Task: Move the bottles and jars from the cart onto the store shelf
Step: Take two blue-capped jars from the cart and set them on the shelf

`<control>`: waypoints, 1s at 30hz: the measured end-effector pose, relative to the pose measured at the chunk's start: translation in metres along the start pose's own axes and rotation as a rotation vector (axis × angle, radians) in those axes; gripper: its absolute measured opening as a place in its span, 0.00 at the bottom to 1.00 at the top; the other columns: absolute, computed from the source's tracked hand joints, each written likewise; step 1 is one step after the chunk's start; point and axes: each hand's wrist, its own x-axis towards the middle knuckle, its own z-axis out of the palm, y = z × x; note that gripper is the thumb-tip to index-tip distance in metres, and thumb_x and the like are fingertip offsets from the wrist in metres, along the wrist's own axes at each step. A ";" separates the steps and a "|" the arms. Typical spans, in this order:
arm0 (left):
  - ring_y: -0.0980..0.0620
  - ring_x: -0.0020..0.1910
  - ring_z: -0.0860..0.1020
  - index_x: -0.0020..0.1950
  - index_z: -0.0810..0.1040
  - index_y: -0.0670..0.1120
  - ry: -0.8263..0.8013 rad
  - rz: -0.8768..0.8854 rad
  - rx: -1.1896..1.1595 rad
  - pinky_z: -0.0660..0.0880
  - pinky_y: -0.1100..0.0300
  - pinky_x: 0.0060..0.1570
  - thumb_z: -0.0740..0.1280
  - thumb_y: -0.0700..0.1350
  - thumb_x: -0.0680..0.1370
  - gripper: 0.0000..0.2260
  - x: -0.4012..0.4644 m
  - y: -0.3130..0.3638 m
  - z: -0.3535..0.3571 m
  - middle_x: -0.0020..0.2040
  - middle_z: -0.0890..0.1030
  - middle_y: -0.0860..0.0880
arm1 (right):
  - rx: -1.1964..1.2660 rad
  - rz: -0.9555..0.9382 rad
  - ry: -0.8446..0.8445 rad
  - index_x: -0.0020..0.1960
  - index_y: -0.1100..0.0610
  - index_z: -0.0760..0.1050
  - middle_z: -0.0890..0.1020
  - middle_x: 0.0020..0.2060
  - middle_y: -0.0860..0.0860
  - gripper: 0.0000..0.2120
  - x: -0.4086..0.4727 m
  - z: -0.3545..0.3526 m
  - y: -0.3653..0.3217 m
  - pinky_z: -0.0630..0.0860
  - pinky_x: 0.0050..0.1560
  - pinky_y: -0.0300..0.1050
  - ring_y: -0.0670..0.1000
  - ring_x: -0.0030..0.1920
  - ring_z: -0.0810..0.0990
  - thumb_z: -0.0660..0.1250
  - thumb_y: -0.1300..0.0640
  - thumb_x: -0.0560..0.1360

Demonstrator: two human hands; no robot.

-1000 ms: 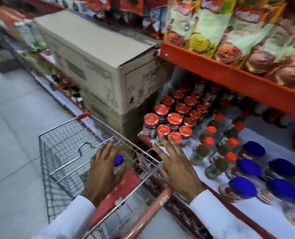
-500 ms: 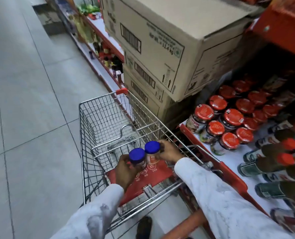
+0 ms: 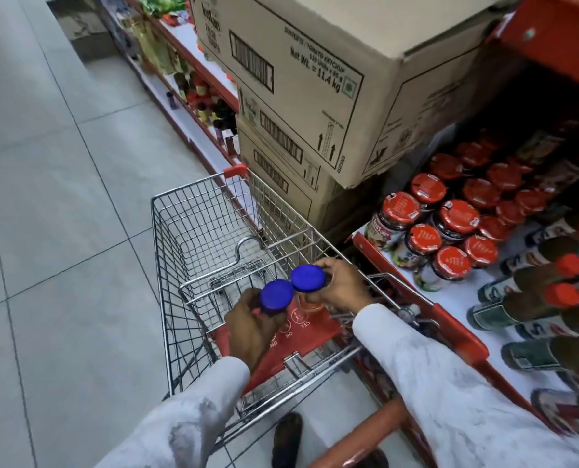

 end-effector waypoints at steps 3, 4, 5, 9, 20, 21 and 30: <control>0.64 0.42 0.83 0.50 0.80 0.53 -0.009 0.115 -0.068 0.74 0.77 0.39 0.83 0.45 0.60 0.22 -0.007 0.027 -0.020 0.41 0.86 0.59 | 0.124 -0.057 0.075 0.56 0.55 0.80 0.87 0.49 0.53 0.35 -0.036 -0.033 -0.019 0.84 0.53 0.51 0.53 0.50 0.86 0.84 0.54 0.50; 0.64 0.42 0.83 0.48 0.81 0.55 -0.017 0.153 -0.106 0.75 0.76 0.39 0.84 0.44 0.59 0.22 -0.010 0.040 -0.026 0.41 0.86 0.61 | 0.173 -0.078 0.109 0.55 0.54 0.80 0.87 0.49 0.52 0.35 -0.052 -0.045 -0.024 0.84 0.53 0.51 0.52 0.50 0.86 0.83 0.51 0.49; 0.64 0.41 0.83 0.48 0.81 0.57 -0.027 0.197 -0.133 0.75 0.75 0.39 0.83 0.44 0.58 0.22 -0.014 0.053 -0.031 0.42 0.86 0.62 | 0.210 -0.096 0.147 0.54 0.53 0.80 0.87 0.48 0.51 0.34 -0.068 -0.056 -0.028 0.84 0.52 0.49 0.52 0.49 0.86 0.81 0.49 0.48; 0.57 0.42 0.85 0.49 0.82 0.56 -0.147 0.347 -0.171 0.81 0.60 0.45 0.81 0.46 0.56 0.22 -0.034 0.106 -0.037 0.43 0.87 0.57 | 0.306 -0.153 0.312 0.46 0.43 0.80 0.88 0.42 0.40 0.26 -0.133 -0.103 -0.033 0.81 0.44 0.36 0.41 0.45 0.86 0.79 0.51 0.48; 0.50 0.40 0.85 0.48 0.83 0.54 -0.577 0.689 -0.191 0.82 0.51 0.46 0.79 0.51 0.53 0.24 -0.156 0.222 0.063 0.42 0.88 0.53 | 0.293 -0.087 0.770 0.48 0.44 0.82 0.88 0.42 0.38 0.27 -0.325 -0.216 0.042 0.83 0.46 0.37 0.39 0.44 0.86 0.78 0.45 0.48; 0.50 0.40 0.85 0.47 0.83 0.56 -0.597 0.710 -0.182 0.82 0.53 0.46 0.78 0.51 0.53 0.23 -0.172 0.228 0.077 0.41 0.88 0.54 | 0.288 -0.069 0.810 0.47 0.41 0.81 0.87 0.42 0.36 0.27 -0.343 -0.223 0.054 0.82 0.45 0.34 0.37 0.43 0.85 0.77 0.45 0.48; 0.53 0.43 0.86 0.50 0.82 0.55 -0.849 0.778 -0.061 0.83 0.56 0.44 0.77 0.50 0.58 0.21 -0.287 0.234 0.203 0.44 0.87 0.58 | 0.260 0.130 1.116 0.45 0.41 0.80 0.88 0.40 0.40 0.25 -0.453 -0.254 0.177 0.85 0.45 0.46 0.40 0.41 0.86 0.77 0.44 0.48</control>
